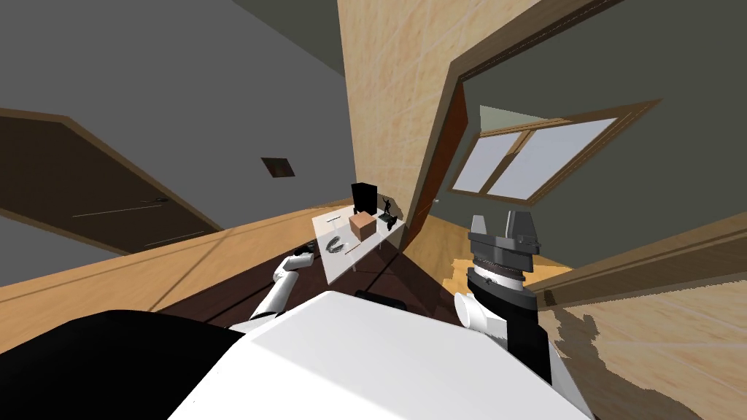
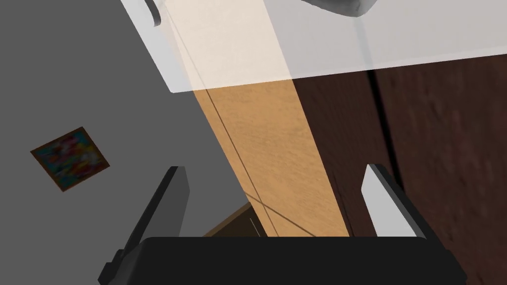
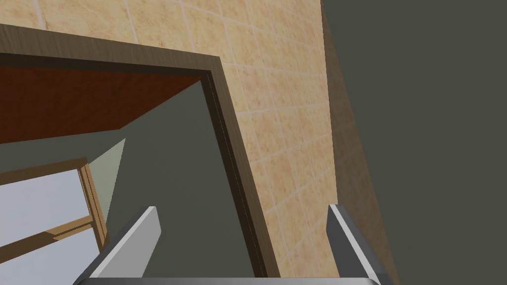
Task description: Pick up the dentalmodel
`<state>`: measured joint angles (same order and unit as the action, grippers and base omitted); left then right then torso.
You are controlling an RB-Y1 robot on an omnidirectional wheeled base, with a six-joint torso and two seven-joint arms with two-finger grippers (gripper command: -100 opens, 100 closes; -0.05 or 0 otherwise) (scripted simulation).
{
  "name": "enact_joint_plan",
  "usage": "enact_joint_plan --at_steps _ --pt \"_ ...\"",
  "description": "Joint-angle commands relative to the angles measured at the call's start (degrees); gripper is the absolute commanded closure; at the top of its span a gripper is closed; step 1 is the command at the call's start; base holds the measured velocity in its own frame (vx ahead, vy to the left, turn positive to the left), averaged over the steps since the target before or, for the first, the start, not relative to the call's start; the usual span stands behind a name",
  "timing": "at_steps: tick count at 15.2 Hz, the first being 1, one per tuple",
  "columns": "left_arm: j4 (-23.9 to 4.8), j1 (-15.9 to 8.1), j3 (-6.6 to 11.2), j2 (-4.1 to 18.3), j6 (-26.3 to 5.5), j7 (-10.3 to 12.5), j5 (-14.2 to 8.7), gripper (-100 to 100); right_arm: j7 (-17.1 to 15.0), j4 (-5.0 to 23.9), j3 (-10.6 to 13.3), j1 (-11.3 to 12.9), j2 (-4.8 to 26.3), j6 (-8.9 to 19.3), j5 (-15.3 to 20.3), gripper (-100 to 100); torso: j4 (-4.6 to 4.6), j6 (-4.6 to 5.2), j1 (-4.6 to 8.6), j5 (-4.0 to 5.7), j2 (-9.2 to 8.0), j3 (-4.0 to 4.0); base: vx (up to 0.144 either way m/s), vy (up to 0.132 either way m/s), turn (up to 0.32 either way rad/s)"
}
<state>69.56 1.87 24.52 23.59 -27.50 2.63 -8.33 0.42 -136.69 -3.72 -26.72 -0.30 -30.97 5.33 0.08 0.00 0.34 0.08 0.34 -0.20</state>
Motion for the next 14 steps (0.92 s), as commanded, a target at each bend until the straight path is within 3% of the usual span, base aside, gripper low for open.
enact_joint_plan --at_steps 1,4,7,10,12,13,14 --pt "-2.86 -1.18 0.64 -0.05 -1.57 0.22 -0.37 -100 0.0 0.0 0.0 0.0 0.0 0.0 0.0 0 0.0 0.0 0.0 0.0 0.0 0.0 0.092 -0.078 -0.038" --pt "-4.93 -1.78 1.09 -0.26 -2.85 0.4 -0.53 -100 0.0 0.0 0.0 0.0 0.0 0.0 0.0 0 0.0 0.01 -0.05 -0.02 0.0 0.0 0.093 -0.059 -0.038" --pt "-9.1 -3.13 2.1 -1.06 -6.01 0.84 -0.98 -100 0.0 0.0 0.0 0.0 0.0 0.0 0.0 0 0.01 0.01 -0.06 -0.03 0.07 -0.04 0.126 -0.064 -0.066" --pt "-10.21 -3.42 2.32 -1.38 -6.81 0.95 -1.1 -100 0.0 0.0 0.0 0.0 0.0 0.0 0.0 0 0.02 0.0 -0.12 -0.03 0.09 -0.06 0.105 -0.036 -0.031" --pt "-12.6 -3.75 2.55 -2.46 -8.36 1.17 -1.4 -100 0.0 0.0 0.0 0.0 0.0 0.0 0.0 0 0.0 0.0 -0.16 -0.05 0.0 0.0 0.11 -0.038 -0.068" --pt "-11.48 -3.29 2.43 -1.92 -7.37 0.88 -1.61 -100 0.0 0.0 0.0 0.0 0.0 0.0 0.0 0 0.01 0.01 -0.15 -0.04 0.06 -0.03 0.079 -0.021 -0.024" --pt "-13.43 -3.46 2.73 -2.04 -6.07 1.53 -1.36 -100 0.0 0.0 -0.01 0.0 0.01 0.0 0.0 0 0.0 -0.01 -0.19 -0.03 -0.02 0.0 0.025 0.008 -0.085"
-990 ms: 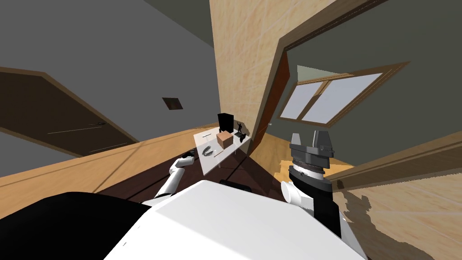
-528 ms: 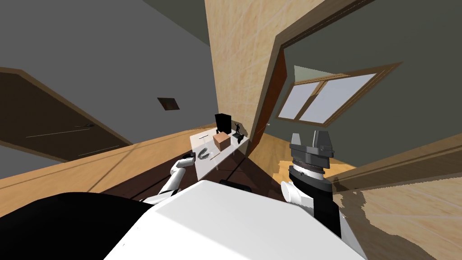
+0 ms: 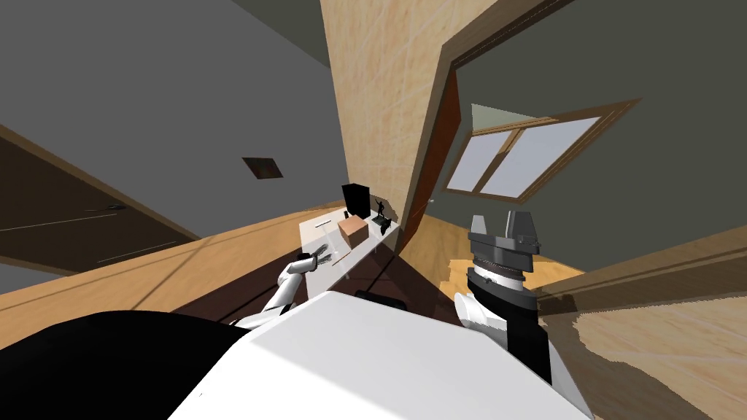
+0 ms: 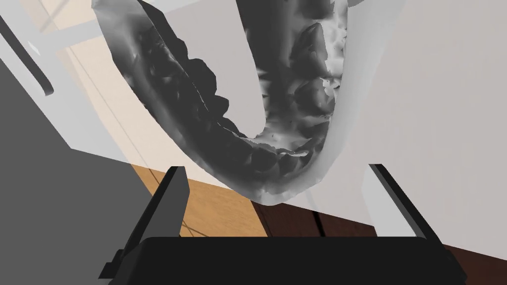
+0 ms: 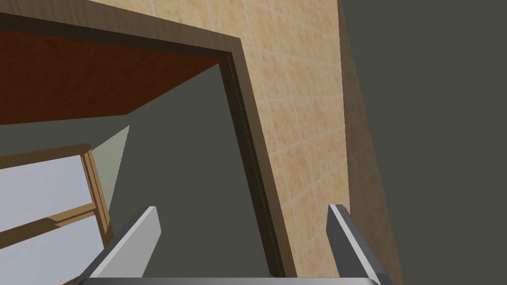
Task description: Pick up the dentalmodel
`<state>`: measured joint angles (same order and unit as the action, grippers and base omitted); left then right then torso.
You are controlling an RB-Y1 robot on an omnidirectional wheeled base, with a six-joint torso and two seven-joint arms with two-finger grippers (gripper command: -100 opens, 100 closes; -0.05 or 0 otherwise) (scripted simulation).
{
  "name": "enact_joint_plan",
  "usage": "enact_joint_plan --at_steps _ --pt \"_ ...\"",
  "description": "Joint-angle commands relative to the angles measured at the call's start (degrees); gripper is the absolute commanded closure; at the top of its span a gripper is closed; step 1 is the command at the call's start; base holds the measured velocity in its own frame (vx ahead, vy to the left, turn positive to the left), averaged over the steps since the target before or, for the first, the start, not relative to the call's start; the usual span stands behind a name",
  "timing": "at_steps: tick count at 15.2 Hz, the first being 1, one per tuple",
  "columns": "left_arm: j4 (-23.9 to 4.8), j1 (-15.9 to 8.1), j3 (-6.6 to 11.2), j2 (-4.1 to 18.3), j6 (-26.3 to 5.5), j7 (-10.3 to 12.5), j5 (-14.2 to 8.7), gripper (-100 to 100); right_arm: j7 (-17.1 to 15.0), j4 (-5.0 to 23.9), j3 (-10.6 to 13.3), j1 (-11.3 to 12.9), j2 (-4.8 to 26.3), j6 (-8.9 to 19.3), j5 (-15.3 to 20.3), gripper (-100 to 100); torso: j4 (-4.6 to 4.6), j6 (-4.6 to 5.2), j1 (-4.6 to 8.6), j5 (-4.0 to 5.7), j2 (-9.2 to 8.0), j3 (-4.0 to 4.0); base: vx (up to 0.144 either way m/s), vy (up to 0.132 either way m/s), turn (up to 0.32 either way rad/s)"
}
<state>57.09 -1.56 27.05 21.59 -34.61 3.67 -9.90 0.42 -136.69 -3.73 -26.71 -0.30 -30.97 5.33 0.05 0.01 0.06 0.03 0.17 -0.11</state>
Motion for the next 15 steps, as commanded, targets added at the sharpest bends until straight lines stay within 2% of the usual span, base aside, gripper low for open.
enact_joint_plan --at_steps 1,4,5,6,10,11,14,15 --pt "-2.12 -0.14 0.39 -0.05 2.05 0.93 0.41 -100 0.0 0.0 0.0 0.0 0.0 0.0 0.0 0 0.0 0.0 0.0 0.0 0.0 0.0 -0.003 0.04 -0.195" --pt "-4.42 -0.35 0.78 -0.09 4.07 1.79 0.83 -100 0.0 0.01 0.0 0.01 0.01 0.0 0.0 0 -0.07 -0.01 -0.29 -0.06 -0.31 0.18 -0.024 0.07 -0.143" --pt "-3.45 -0.27 0.62 -0.13 3.15 1.41 0.72 -100 0.0 0.01 -0.01 0.01 0.01 0.0 0.0 0 -0.08 -0.02 -0.32 -0.07 -0.35 0.21 -0.015 0.041 -0.037" --pt "-3.63 -0.28 0.65 -0.14 3.42 1.55 0.76 100 0.0 0.01 -0.01 0.0 0.0 0.0 0.0 0 -0.08 -0.03 -0.26 -0.06 -0.34 0.21 -0.005 0.016 -0.002" --pt "-3.66 -0.24 0.59 -0.15 3.36 1.46 0.81 100 0.0 0.0 0.0 0.0 0.0 0.0 0.0 0 -0.11 -0.07 -0.06 0.0 -0.3 0.2 -0.002 0.002 -0.001" --pt "-1.54 -0.09 0.3 -0.05 1.55 0.71 0.31 100 0.0 0.0 0.0 0.0 0.0 0.0 0.0 0 -0.12 -0.08 -0.05 -0.01 -0.31 0.21 0.01 -0.033 0.176" --pt "0.76 0.12 -0.09 -0.01 -0.47 -0.15 -0.1 100 0.0 0.0 0.0 0.0 -0.01 0.0 0.0 0 -0.14 -0.14 0.24 0.07 -0.32 0.23 0.019 -0.068 0.168" --pt "-0.39 0.13 0.1 0.02 0.65 0.26 0.04 100 0.0 0.0 0.0 0.0 -0.01 0.0 0.0 0 -0.15 -0.11 0.29 0.08 -0.3 0.23 0.012 -0.045 0.048"
